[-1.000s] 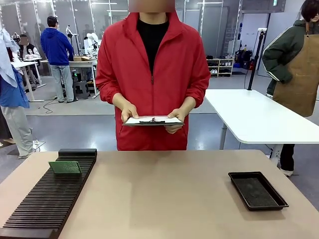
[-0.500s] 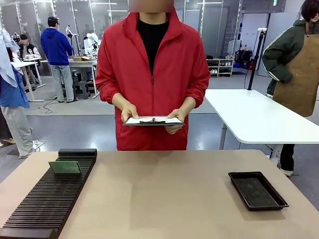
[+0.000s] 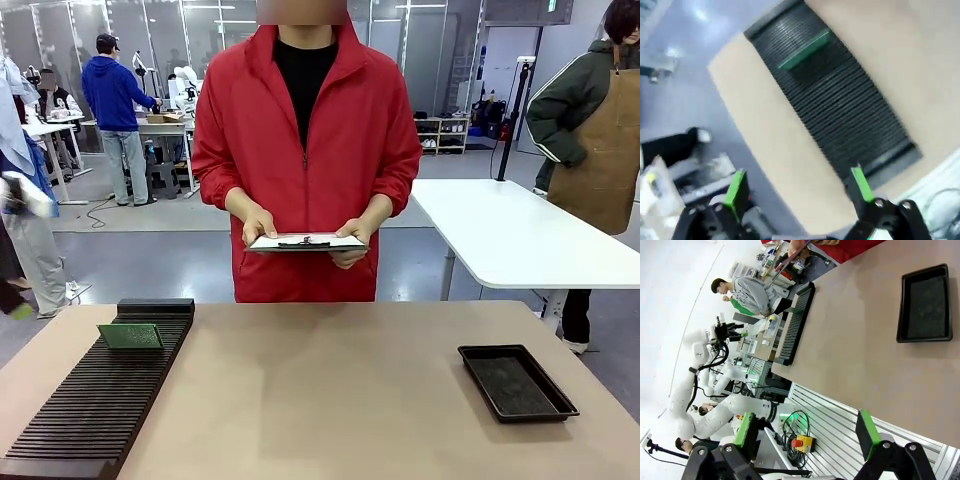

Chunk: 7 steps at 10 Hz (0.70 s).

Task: Inspect the PCB.
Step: Pick up the Blank PCB and present it to the human.

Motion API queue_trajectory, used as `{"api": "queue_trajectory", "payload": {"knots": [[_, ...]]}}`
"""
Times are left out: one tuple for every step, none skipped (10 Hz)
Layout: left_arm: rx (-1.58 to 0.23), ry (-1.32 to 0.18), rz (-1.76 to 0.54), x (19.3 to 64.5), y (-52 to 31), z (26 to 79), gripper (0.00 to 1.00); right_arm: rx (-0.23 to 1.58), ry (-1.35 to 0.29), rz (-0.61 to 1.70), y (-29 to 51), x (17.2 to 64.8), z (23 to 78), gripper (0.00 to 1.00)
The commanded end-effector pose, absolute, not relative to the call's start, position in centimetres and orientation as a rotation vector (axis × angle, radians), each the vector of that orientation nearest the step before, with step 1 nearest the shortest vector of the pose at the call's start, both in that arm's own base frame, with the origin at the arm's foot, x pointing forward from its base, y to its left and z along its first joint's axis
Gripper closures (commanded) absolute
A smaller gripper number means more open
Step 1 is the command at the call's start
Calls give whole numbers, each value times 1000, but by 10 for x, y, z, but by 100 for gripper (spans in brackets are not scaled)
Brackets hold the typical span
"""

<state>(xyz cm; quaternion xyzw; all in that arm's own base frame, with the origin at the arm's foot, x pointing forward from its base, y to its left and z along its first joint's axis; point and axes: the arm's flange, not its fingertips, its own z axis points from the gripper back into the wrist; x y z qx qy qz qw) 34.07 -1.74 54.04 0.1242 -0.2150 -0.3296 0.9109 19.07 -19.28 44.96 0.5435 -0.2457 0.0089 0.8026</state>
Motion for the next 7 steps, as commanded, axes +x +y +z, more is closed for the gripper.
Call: {"api": "queue_trajectory", "payload": {"knots": [[507, -380, -932, 373, -32, 528, 0, 1170, -541, 32, -194, 190, 452, 0], [534, -375, -971, 376, -43, 517, 0, 1170, -541, 32, -194, 190, 452, 0], [532, -373, -955, 376, -48, 511, 0, 1170, -541, 32, -194, 190, 452, 0], [414, -262, -1042, 365, -48, 510, 0, 1170, -541, 32, -194, 190, 452, 0], [513, -330, -990, 373, -59, 509, 0, 1170, -541, 32, -194, 190, 452, 0], [513, -330, -990, 373, -59, 509, 0, 1170, -541, 32, -194, 190, 452, 0], [513, -330, -990, 373, -59, 509, 0, 1170, -541, 32, -194, 190, 452, 0]]}}
